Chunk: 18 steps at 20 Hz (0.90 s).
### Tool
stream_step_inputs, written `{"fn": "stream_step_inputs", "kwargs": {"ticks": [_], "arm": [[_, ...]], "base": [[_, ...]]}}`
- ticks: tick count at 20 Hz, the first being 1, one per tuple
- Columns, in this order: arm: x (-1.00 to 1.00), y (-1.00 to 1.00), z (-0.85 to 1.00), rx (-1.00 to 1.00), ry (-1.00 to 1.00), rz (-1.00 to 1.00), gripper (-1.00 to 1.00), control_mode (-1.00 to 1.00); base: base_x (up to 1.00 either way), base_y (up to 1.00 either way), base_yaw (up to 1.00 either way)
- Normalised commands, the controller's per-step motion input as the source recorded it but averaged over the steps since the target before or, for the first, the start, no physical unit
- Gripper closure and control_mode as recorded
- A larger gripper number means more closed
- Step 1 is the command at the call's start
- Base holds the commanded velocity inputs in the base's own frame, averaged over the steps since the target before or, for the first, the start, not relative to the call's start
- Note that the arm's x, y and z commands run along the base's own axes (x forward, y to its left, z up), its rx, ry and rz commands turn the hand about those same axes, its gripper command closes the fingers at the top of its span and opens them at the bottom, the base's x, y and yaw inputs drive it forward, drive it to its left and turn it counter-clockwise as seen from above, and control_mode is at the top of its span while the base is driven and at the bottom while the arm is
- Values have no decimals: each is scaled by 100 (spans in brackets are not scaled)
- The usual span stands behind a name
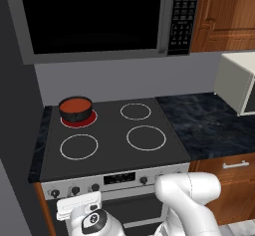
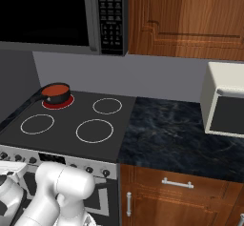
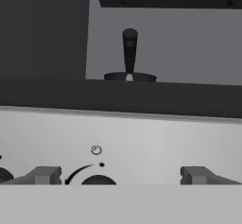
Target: Wait until the marinara sauce is simmered to a deep red color and then turn off the stove.
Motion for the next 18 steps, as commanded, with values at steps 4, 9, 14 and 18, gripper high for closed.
{"fn": "stream_step_inputs", "kwargs": {"ticks": [4, 9, 14, 18], "arm": [[3, 11, -10, 0, 0, 0, -100, -100], [0, 13, -8, 0, 0, 0, -100, -100], [0, 4, -7, 0, 0, 0, -100, -100], [0, 0, -4, 0, 0, 0, -100, -100]], "base": [[0, 0, 0], [0, 0, 0], [0, 0, 0], [0, 0, 0]]}}
